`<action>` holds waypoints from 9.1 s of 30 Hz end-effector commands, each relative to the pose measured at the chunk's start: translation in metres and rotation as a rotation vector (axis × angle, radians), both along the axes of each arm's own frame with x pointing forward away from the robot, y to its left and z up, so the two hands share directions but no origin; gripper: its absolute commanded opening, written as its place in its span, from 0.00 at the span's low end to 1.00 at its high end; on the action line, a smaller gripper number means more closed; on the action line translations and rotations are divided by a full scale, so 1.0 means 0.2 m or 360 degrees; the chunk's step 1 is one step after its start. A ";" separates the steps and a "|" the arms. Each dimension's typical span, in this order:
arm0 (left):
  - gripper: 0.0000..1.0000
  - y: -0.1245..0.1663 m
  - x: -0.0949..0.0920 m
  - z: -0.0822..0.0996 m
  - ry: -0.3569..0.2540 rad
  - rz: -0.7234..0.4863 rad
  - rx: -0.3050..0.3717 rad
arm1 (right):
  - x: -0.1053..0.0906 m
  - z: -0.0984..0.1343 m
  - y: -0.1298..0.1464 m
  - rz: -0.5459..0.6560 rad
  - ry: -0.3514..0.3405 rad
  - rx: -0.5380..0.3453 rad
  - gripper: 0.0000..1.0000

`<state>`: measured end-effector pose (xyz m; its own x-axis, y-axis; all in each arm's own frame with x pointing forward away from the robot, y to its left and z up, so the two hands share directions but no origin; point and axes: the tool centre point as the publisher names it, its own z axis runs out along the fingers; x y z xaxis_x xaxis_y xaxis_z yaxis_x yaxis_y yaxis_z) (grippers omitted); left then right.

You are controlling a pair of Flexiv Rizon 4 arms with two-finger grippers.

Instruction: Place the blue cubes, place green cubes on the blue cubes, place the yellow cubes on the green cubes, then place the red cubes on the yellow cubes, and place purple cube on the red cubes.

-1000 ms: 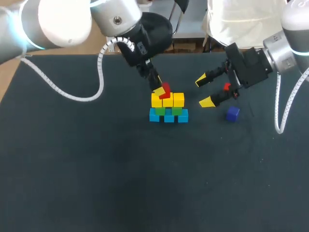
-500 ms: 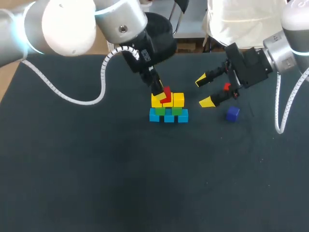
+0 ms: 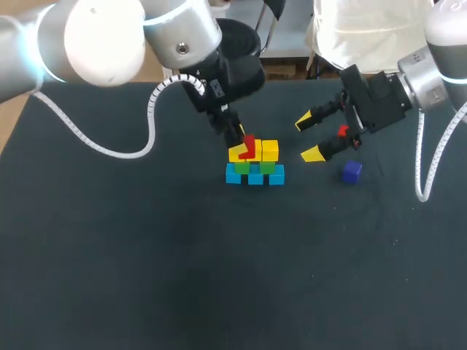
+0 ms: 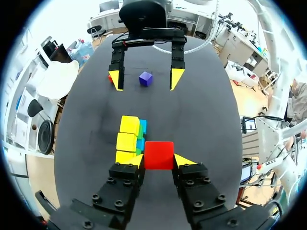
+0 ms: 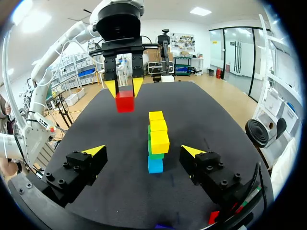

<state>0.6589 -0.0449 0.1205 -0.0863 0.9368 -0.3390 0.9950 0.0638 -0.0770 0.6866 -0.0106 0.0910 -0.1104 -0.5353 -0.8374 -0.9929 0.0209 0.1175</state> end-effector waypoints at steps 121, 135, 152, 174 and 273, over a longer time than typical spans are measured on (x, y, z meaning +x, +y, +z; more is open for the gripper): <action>0.00 -0.01 0.25 -0.15 0.0043 0.0073 0.0022 | 0.00 0.00 0.00 -0.0002 -0.0001 -0.0001 1.00; 0.76 -0.01 0.25 -0.15 0.0067 0.0095 0.0010 | 0.00 0.00 0.00 -0.0002 -0.0001 -0.0001 1.00; 1.00 -0.02 0.22 0.07 0.0130 0.0022 -0.0109 | 0.00 0.00 0.00 -0.0002 -0.0001 -0.0001 1.00; 1.00 0.20 0.27 0.19 0.0131 0.0191 -0.0331 | 0.00 0.00 0.00 -0.0002 -0.0001 -0.0001 1.00; 1.00 0.51 0.28 0.14 -0.0051 0.0321 -0.0626 | 0.06 0.00 -0.60 -0.0089 -0.0068 -0.0148 1.00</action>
<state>0.7173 0.0556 0.1493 -0.2400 0.7043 -0.6681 0.9677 0.2280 -0.1073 0.6912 -0.1309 0.0908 -0.1038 -0.5962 -0.7961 -0.9940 0.0906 0.0618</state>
